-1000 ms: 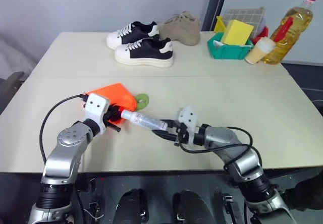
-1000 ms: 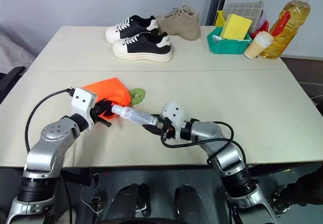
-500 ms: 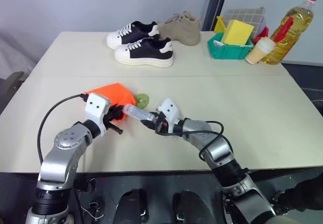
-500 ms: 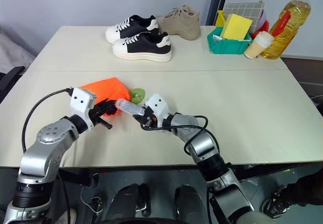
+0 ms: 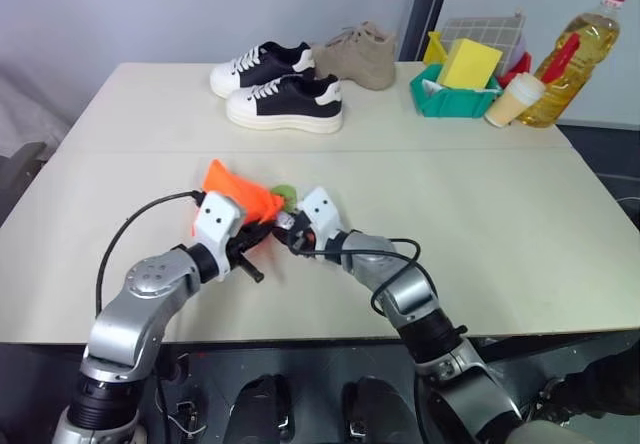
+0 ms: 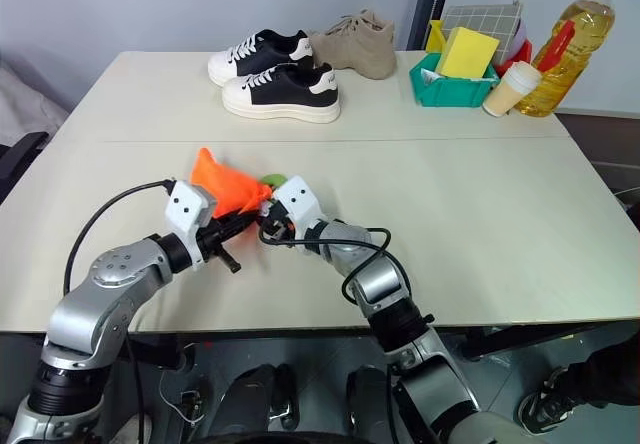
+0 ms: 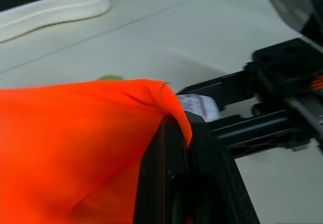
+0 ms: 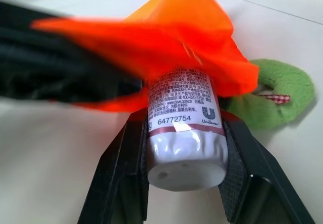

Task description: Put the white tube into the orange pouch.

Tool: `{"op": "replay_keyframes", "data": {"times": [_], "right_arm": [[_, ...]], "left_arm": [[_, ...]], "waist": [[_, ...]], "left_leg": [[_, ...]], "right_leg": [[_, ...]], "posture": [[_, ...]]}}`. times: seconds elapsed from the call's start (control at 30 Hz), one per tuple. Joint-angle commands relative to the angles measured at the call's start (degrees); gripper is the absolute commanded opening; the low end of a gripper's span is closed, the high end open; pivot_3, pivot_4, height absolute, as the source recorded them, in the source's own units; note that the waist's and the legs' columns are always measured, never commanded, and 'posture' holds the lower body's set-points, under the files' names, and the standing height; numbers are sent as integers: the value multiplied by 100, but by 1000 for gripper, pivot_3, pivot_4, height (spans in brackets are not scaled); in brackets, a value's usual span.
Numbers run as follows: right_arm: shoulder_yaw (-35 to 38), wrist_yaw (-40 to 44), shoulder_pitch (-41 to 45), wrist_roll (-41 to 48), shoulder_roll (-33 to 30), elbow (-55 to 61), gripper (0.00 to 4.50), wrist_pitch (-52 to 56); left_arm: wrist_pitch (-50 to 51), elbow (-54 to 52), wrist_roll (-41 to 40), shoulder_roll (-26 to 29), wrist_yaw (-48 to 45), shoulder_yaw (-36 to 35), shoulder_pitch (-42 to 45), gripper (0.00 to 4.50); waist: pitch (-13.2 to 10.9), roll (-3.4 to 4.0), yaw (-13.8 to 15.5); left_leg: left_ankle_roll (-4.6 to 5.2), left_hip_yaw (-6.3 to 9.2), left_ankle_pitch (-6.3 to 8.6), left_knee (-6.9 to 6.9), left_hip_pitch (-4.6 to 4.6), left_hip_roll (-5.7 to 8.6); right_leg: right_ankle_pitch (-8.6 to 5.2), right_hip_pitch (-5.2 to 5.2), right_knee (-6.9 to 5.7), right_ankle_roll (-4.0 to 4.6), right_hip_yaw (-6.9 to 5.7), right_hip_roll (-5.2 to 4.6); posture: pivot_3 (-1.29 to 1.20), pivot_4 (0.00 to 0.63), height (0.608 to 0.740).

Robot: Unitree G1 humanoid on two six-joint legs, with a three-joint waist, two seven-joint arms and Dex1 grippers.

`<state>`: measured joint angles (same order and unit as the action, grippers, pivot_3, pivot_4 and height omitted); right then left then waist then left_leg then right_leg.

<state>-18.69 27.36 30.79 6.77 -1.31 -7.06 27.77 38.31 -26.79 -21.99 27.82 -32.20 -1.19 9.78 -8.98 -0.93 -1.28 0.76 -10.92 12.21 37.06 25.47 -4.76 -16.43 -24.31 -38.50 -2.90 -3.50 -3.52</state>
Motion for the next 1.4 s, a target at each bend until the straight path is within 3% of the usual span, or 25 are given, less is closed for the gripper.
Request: {"op": "replay_keyframes", "data": {"times": [0.03, 0.4, 0.47, 0.53, 0.63, 0.93, 1.1, 1.23, 1.4], "right_arm": [[97, -104, 240, -52, 144, 50, 1191, -155], [6, -17, 612, -136, 284, -283, 1191, -127], [-23, 151, 531, -95, 196, -140, 2200, -82], [-49, 307, 415, -82, 45, 123, 2892, -21], [-121, 758, 92, 42, -406, 883, 4461, 119], [317, 1726, -755, 695, -1902, 2449, 4461, 568], [709, 1169, -340, 704, -1581, 1699, 4461, 757], [811, 683, 81, 568, -1120, 920, 4461, 689], [826, 83, 703, 326, -416, -324, 4500, 359]], "left_arm": [[114, -478, -336, 2, -123, 28, 97, 0], [386, -669, -860, 171, -210, -254, 10, 0], [346, -618, -871, 240, -229, -326, -49, 0], [299, -581, -891, 316, -274, -405, -133, 0], [300, -561, -972, 453, -354, -556, -280, 0], [347, -634, -1435, 1252, -1111, -1042, -958, 0], [158, -436, -1384, 1708, -1550, -1213, -1286, 0], [41, -294, -1366, 1740, -1630, -1172, -1283, 0], [-79, -133, -1393, 1565, -1504, -1265, -1220, 2421]], "waist": [[0, 0, -1], [0, 0, -113], [0, 0, -127], [0, 0, -129], [0, 1, -120], [-1, 1, -127], [-2, 2, -152], [-2, 3, -153], [-2, 3, -163]], "left_leg": [[0, 0, 0, 0, 1, 0], [0, 1, -1, -2, 2, 0], [0, 1, -1, -4, 1, 0], [-1, 1, -1, -5, 1, 0], [-2, 1, 0, -6, 2, 0], [-5, 4, 19, -19, 1, 0], [5, 6, 25, -32, -2, -1], [-11, 6, 16, -39, -3, -1], [-24, 1, 6, -51, -1, 1]], "right_leg": [[0, 0, 0, 0, 0, 0], [0, 0, 1, -1, 0, 1], [0, 0, 2, -1, 0, 1], [0, 0, 2, -1, 0, 1], [0, -2, 7, 0, 0, 0], [-11, -5, 22, 21, 2, -4], [-23, -16, 27, 47, 3, -6], [-24, -24, 30, 53, 2, -6], [-23, -13, 35, 52, 2, -6]], "posture": [[0, 150, 740], [0, 150, 740], [0, 150, 740], [0, 150, 740], [0, 150, 740], [0, 150, 740], [0, 150, 740], [0, 150, 740], [0, 150, 740]]}}
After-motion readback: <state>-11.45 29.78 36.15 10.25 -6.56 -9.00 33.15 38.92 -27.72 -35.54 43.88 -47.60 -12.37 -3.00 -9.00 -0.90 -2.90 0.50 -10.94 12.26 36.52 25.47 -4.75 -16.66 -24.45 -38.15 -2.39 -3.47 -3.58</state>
